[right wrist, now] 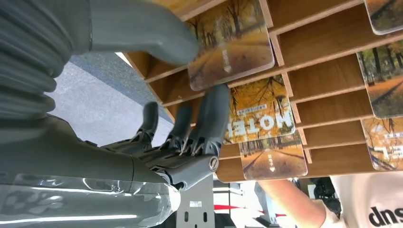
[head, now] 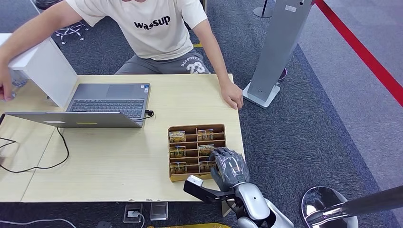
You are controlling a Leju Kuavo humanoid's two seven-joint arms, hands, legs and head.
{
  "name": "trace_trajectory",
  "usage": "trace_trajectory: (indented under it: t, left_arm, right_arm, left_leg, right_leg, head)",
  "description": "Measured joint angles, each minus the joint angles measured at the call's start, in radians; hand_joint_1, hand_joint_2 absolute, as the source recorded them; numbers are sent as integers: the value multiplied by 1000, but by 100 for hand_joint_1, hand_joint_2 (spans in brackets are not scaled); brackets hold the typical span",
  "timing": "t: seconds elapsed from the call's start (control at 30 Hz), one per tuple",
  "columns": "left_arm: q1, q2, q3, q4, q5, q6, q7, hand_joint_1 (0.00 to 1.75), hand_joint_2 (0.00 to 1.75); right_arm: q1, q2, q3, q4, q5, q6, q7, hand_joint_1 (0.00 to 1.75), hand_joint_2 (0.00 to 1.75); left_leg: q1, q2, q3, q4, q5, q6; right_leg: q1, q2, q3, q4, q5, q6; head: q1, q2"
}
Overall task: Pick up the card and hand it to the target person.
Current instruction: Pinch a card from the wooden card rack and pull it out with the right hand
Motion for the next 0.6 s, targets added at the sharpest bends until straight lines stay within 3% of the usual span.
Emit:
trace_trajectory:
  t: [0.13,0.37,0.53,0.6]
  left_arm:
    - [0,1,0,0,2,0,0,0,175]
    - [0,3,-4,0,10,0,-1,0,175]
    - [0,6,-11,0,12,0,-3,0,175]
    - [0,6,-13,0,13,0,-3,0,175]
  right_arm:
    - [-1,3,1,2,-4,3,4,115,175]
    - [-2,4,1,4,-6,2,5,105,175]
    - [-3,5,2,7,-8,-1,4,117,175]
    - [-3,5,2,9,-8,-2,4,134,175]
  left_leg:
    - [0,0,0,0,0,0]
    - [0,0,0,0,0,0]
    - [0,0,0,0,0,0]
    - [0,0,0,0,0,0]
  right_leg:
    - [0,0,0,0,0,0]
    - [0,0,0,0,0,0]
    - [0,0,0,0,0,0]
    - [0,0,0,0,0,0]
  head:
    - [0,0]
    - [0,0]
    - [0,0]
    - [0,0]
